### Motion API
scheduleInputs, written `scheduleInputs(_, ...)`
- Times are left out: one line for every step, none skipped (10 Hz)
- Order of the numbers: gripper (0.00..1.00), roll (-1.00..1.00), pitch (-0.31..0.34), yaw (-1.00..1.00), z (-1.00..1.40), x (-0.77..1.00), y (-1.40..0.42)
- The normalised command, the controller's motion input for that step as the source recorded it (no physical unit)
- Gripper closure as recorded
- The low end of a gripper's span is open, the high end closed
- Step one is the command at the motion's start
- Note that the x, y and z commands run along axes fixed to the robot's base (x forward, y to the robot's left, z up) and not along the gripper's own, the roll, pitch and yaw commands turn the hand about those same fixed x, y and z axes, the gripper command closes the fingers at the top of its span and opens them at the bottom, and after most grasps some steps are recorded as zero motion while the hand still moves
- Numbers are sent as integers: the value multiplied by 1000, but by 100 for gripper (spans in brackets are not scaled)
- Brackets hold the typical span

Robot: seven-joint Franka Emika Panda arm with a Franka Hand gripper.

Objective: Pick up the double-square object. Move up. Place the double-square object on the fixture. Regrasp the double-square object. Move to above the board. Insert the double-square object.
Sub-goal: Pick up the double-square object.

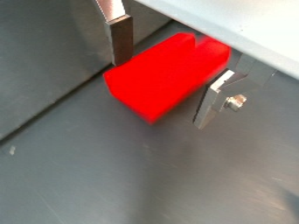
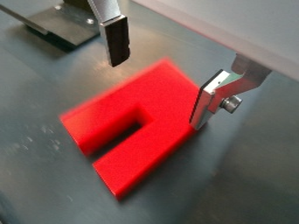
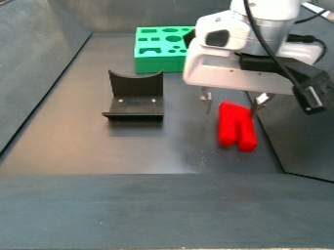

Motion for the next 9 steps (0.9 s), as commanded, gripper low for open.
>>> scheduleInputs(0, 260, -140, -177, -591, -800, 40)
scheduleInputs(0, 243, -143, -206, -603, -714, 0)
scheduleInputs(0, 250, -150, -77, -700, -303, 0)
scheduleInputs(0, 216, -171, 0, -726, 0, -40)
scheduleInputs(0, 57, -217, 0, -403, 0, 0)
scheduleInputs(0, 149, -224, 0, -717, 0, -123)
scheduleInputs(0, 201, -140, 0, -797, 46, -200)
scheduleInputs(0, 231, -116, -9, -800, 46, -209)
scheduleInputs(0, 0, 0, 0, 0, 0, 0)
